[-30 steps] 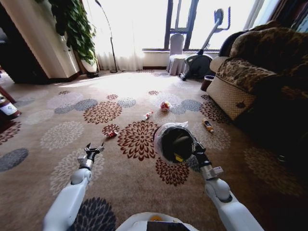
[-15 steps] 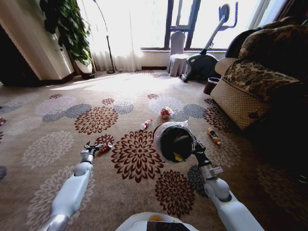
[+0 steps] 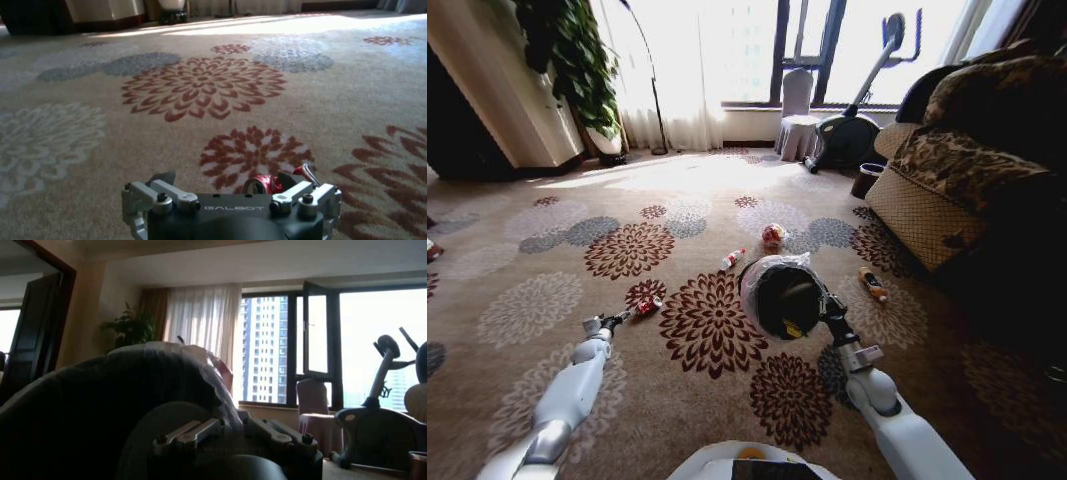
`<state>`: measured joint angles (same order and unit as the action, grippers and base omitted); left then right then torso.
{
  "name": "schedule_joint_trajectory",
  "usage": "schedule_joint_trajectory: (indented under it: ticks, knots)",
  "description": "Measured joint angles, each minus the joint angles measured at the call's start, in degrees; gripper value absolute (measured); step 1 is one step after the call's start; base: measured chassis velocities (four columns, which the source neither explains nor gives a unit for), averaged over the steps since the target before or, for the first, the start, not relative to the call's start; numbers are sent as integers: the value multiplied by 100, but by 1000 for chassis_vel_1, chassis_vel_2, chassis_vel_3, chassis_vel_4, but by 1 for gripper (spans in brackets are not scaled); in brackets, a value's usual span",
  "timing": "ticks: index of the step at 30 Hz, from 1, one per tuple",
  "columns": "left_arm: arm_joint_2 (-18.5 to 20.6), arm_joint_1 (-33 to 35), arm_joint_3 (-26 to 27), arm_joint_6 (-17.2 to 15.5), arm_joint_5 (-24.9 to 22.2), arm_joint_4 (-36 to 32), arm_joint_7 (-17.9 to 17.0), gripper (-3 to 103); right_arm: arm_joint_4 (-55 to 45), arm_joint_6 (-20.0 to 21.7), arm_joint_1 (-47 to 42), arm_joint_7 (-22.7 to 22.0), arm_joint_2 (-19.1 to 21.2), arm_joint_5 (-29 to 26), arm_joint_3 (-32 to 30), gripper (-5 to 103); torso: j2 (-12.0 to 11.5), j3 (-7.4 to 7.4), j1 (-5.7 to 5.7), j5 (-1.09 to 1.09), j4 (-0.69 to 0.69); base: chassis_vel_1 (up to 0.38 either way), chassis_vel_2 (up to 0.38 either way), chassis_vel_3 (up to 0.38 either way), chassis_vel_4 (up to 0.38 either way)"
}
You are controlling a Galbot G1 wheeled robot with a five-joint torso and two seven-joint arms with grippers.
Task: Pick up the trash from the ground and place it into the trash bin.
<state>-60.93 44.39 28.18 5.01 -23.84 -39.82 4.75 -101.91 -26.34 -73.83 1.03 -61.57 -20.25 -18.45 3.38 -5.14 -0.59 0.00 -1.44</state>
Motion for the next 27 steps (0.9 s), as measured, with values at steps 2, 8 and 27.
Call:
schedule_joint_trajectory:
  ticks: [2, 8, 27]
  knots:
    - [-22, -8, -8, 91, 325, 63, 44, 100, 4, 1, 9, 1, 0, -5, 0, 0, 0, 0, 0, 1, -1, 0, 0, 0, 0]
    - [-86, 134, -11, 293, 1031, 111, 239, 100, 5, 23, 40, 2, -9, -48, 27, 0, 0, 0, 0, 0, -6, 0, 0, 0, 0]
    - [-160, -21, -243, 258, 959, 206, 851, 100, -55, -19, 7, 1, 61, -179, 25, 0, -1, -3, -5, -4, -3, -151, 143, 148, -145]
